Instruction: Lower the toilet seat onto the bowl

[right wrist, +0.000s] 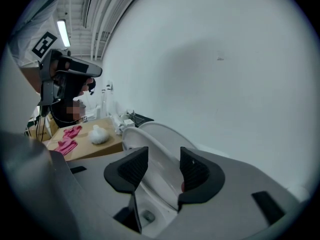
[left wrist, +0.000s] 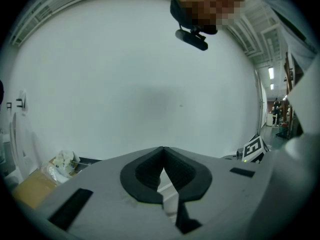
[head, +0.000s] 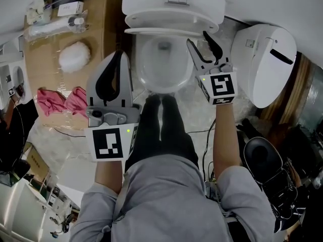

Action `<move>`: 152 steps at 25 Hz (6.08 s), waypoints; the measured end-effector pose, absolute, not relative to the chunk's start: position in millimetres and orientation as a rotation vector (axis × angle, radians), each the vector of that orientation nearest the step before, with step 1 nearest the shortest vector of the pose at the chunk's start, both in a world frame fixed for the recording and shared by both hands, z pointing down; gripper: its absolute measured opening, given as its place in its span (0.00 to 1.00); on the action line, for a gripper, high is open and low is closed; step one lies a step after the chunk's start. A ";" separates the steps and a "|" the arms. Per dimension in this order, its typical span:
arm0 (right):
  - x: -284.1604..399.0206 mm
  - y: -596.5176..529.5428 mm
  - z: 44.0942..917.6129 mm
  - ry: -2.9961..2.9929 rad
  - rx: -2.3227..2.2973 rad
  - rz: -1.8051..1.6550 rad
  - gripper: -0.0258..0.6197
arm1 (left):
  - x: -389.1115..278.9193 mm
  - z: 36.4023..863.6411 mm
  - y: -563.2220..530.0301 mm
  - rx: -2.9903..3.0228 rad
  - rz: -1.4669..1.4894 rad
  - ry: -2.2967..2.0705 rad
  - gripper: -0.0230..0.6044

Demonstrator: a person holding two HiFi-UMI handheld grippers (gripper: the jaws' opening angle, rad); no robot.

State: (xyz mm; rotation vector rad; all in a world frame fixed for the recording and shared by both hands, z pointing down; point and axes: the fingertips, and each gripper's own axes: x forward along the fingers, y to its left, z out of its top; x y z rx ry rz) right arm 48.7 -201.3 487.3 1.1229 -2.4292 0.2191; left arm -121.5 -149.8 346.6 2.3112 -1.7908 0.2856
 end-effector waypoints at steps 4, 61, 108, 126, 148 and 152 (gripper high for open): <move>50.2 -189.2 488.0 -2.424 1.121 0.199 0.31 | -119.3 349.7 -139.8 2.311 0.288 -1.785 0.04; 60.0 20.2 567.6 -2.330 0.937 0.388 0.20 | -94.5 390.0 -35.9 2.336 0.318 -1.689 0.04; 60.9 132.8 717.9 -2.058 0.657 0.370 0.18 | -115.5 452.8 -12.2 2.273 0.380 -1.693 0.04; 65.4 128.6 759.9 -1.989 0.701 0.416 0.04 | -114.8 469.2 -4.4 2.238 0.404 -1.694 0.04; 61.8 85.8 644.4 -2.085 0.790 0.301 0.04 | -113.5 398.6 -20.7 2.296 0.340 -1.758 0.04; 63.5 71.3 616.6 -2.109 0.823 0.270 0.04 | -110.2 382.0 -26.2 2.313 0.325 -1.766 0.04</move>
